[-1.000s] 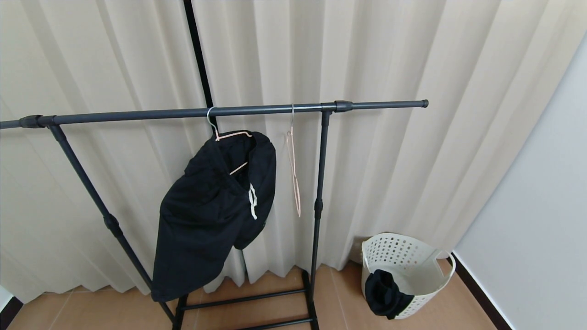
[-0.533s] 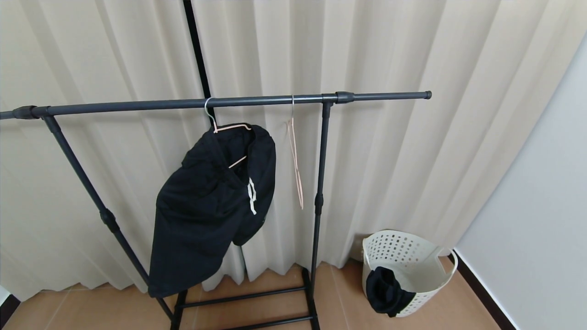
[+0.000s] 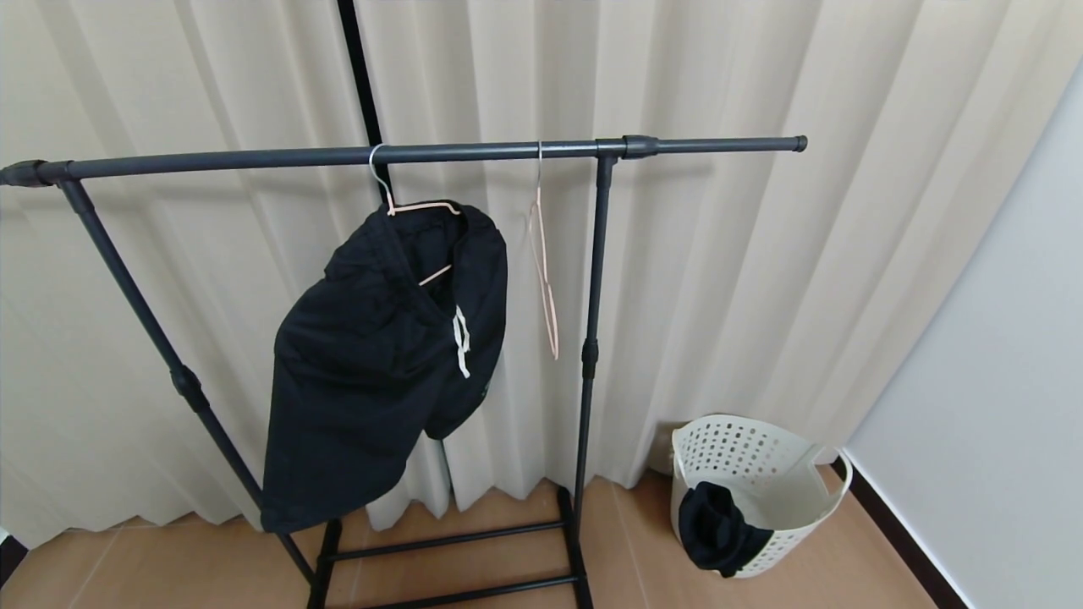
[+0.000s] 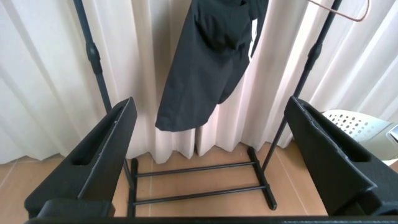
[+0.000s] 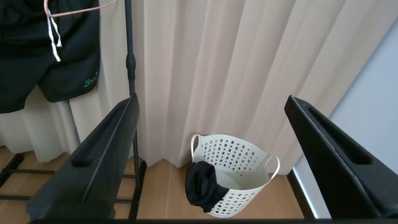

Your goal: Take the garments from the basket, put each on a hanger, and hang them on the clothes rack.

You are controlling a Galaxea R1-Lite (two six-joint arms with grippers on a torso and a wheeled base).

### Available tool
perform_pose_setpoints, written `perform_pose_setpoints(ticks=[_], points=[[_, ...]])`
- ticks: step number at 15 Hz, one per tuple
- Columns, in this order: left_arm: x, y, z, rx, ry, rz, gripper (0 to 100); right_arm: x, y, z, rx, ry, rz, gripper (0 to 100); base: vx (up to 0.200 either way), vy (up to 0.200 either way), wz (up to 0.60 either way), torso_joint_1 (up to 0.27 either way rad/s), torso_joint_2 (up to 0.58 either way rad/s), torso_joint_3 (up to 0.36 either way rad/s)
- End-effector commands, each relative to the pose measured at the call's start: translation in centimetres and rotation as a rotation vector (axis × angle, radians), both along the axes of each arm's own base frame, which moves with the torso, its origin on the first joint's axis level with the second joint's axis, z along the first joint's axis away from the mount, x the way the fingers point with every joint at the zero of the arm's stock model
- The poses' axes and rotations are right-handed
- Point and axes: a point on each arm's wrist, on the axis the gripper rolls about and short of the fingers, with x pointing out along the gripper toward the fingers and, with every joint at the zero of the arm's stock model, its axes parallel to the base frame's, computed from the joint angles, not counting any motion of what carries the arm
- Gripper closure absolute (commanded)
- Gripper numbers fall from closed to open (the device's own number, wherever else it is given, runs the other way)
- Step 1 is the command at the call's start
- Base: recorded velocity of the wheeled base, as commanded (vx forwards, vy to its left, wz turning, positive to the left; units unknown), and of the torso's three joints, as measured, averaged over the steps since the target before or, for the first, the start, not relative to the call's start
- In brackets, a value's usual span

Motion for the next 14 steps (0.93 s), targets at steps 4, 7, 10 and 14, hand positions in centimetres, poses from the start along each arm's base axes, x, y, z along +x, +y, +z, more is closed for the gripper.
perform_pose_setpoints(ticks=[4, 7, 10, 14], points=[[0.01, 0.00, 0.01, -0.001, 0.001, 0.001, 0, 0.01, 0.00, 0.01, 0.004, 0.001, 0.000, 0, 0.000, 0.000, 0.00, -0.198, 0.49, 0.279], [0.01, 0.00, 0.01, -0.001, 0.001, 0.001, 0, 0.01, 0.00, 0.01, 0.005, 0.001, 0.000, 0, 0.000, 0.000, 0.00, -0.214, 0.56, 0.326], [0.01, 0.00, 0.01, 0.001, 0.001, 0.001, 0, 0.01, 0.00, 0.01, 0.007, 0.001, 0.000, 0, 0.000, 0.000, 0.00, -0.201, 0.53, 0.323], [0.01, 0.00, 0.01, -0.001, 0.001, 0.001, 0, 0.01, -0.01, 0.03, 0.010, 0.000, -0.001, 0, 0.000, 0.000, 0.00, -0.183, 0.52, 0.328]])
